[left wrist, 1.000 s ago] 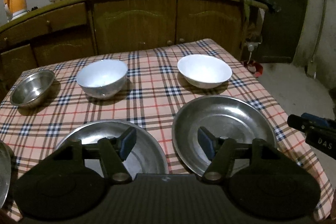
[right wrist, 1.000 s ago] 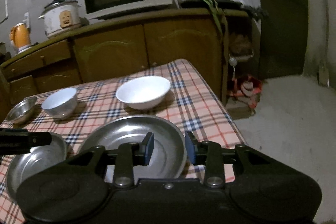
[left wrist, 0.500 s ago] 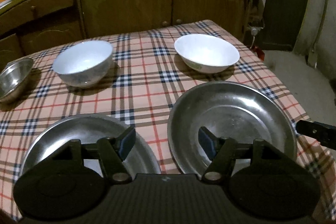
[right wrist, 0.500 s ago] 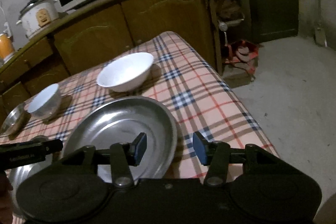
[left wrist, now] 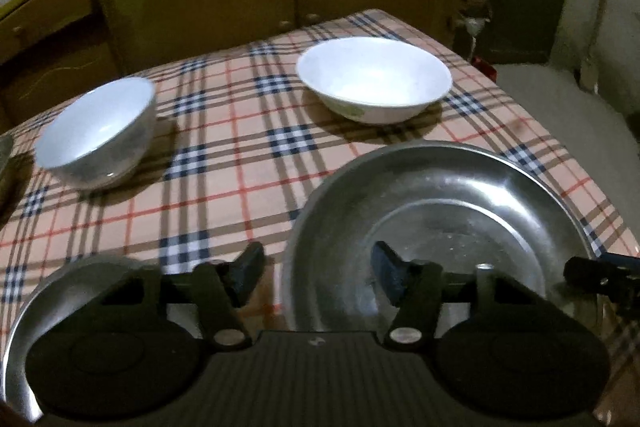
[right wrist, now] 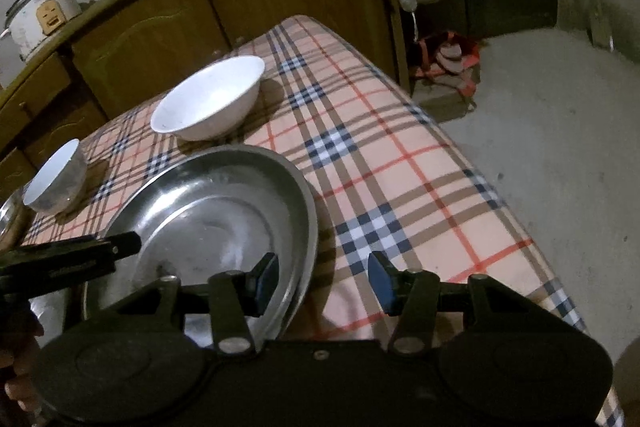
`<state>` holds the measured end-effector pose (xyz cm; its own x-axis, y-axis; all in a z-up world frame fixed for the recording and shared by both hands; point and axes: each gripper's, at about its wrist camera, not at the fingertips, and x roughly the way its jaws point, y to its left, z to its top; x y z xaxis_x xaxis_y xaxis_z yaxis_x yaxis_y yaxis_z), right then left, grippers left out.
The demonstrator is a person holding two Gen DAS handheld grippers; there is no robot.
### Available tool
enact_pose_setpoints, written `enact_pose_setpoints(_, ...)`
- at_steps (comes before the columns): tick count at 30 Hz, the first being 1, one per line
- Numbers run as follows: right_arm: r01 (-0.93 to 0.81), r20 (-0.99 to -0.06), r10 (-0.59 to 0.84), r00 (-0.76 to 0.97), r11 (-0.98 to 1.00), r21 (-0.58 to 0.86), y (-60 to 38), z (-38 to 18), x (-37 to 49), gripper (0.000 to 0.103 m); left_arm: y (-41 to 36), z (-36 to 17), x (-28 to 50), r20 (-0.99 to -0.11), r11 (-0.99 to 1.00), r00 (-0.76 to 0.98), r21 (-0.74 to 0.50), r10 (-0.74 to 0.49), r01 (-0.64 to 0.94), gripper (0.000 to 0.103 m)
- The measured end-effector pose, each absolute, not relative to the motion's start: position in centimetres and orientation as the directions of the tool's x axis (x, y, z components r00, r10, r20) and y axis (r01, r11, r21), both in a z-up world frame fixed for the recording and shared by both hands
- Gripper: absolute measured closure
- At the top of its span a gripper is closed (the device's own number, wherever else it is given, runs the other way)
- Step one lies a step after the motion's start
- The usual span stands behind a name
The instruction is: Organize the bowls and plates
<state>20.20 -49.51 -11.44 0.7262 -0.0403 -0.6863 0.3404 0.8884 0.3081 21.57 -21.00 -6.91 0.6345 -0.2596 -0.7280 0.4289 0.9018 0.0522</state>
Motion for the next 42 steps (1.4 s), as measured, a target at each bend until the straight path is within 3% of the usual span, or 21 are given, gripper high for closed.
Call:
enact_pose_setpoints(2,0.337,-0.688,-0.033,0.725,0.889,0.312,-49.5,-11.6,20.5,0.042,-21.5,-7.4,22.0,-0.742,0.897,0.62,0.059,-0.255,0.439,0.053)
enact_pose_setpoints(4,0.328,-0.687,-0.03,0.726,0.894,0.307,-49.4,-11.7,20.6,0.052,-21.7,-7.8,22.3,-0.746,0.897,0.621,0.073,-0.24,0.435,0.056)
enact_pose_setpoints(6,0.322,-0.688,-0.022,0.726,0.894,0.311,-49.3,-11.7,20.7,0.074,-21.8,-7.8,22.4,-0.743,0.9,0.625,0.073,-0.238,0.429,0.061)
enact_pose_setpoints(7,0.315,-0.686,-0.014,0.727,0.895,0.316,-49.2,-11.7,20.8,0.082,-21.8,-7.7,22.4,-0.743,0.899,0.622,0.065,-0.246,0.433,0.065)
enact_pose_setpoints(8,0.321,-0.687,-0.021,0.726,0.894,0.312,-49.1,-11.6,20.8,0.083,-21.9,-7.5,22.3,-0.743,0.898,0.621,0.061,-0.25,0.435,0.069)
enact_pose_setpoints(16,0.351,-0.641,-0.094,0.762,0.892,0.286,-49.8,-10.5,19.5,0.083,-22.1,-5.6,20.9,-0.726,0.9,0.635,0.05,-0.265,0.434,0.083)
enact_pose_setpoints(23,0.308,-0.573,-0.07,0.817,0.893,0.329,-49.9,-8.3,16.5,0.083,-21.4,-2.7,18.6,-0.704,0.909,0.658,0.04,-0.27,0.415,0.085)
enact_pose_setpoints(42,0.213,-0.472,-0.069,0.879,0.943,0.257,-42.8,-1.2,12.0,0.083,-14.7,3.2,13.2,-0.645,0.952,0.734,0.03,-0.214,0.304,0.084)
